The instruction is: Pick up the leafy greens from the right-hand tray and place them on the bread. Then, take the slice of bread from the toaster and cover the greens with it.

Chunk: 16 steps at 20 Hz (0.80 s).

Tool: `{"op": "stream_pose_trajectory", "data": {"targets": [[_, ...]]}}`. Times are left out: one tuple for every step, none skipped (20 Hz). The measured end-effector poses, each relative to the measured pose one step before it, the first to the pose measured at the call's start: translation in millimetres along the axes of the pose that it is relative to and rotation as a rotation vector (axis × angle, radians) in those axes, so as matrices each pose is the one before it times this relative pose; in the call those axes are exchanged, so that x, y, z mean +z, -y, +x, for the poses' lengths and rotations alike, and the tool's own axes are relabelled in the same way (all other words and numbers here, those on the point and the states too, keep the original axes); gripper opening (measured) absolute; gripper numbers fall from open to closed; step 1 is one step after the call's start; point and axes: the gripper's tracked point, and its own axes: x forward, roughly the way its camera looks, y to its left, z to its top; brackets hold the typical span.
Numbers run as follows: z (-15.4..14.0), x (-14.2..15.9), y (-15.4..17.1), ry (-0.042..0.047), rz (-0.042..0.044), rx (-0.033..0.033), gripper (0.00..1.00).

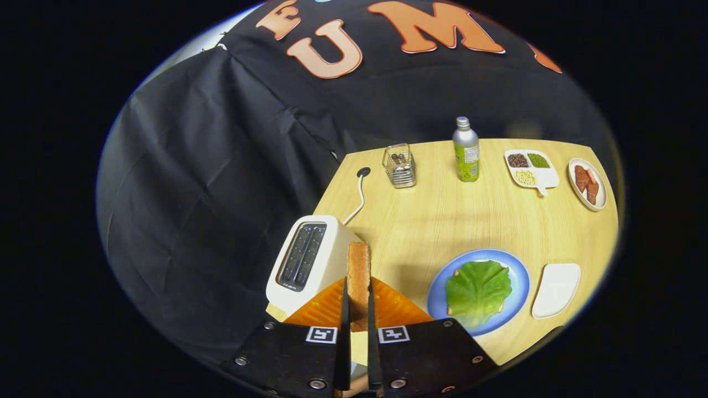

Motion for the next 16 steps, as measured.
{"op": "stream_pose_trajectory", "data": {"targets": [[1.12,-1.32,5.74,0.00004,0.00590,0.00282,0.13],[0.41,-2.02,6.45,-0.00204,0.00259,0.00257,0.13],[1.10,-1.44,6.30,0.00036,0.00675,-0.00147,0.13],[1.76,-2.83,7.36,-0.00306,0.00601,-0.00035,0.12],[1.99,-1.36,7.15,0.00101,0.01117,0.00052,0.13],[2.33,-2.26,7.67,0.00027,0.01011,-0.00226,0.13],[2.85,-2.67,8.89,-0.00127,0.01417,-0.00334,0.13],[2.23,-2.80,8.44,-0.00632,0.01087,-0.00270,0.13],[1.66,-1.90,9.10,-0.00295,0.01720,-0.00166,0.13],[0.62,-0.15,13.49,-0.00140,0.01575,0.00064,0.13],[-0.26,-0.79,8.72,0.00004,0.01573,-0.00194,0.13],[1.23,0.83,8.59,0.00471,0.01282,-0.00344,0.13],[-0.01,0.73,9.14,0.00694,0.01242,-0.00996,0.13],[2.10,-1.46,7.94,0.00030,0.00889,-0.00877,0.13],[1.56,-0.87,7.24,-0.00245,0.01408,-0.00243,0.13],[1.57,-2.55,4.78,-0.00454,0.01325,0.00150,0.12]]}}
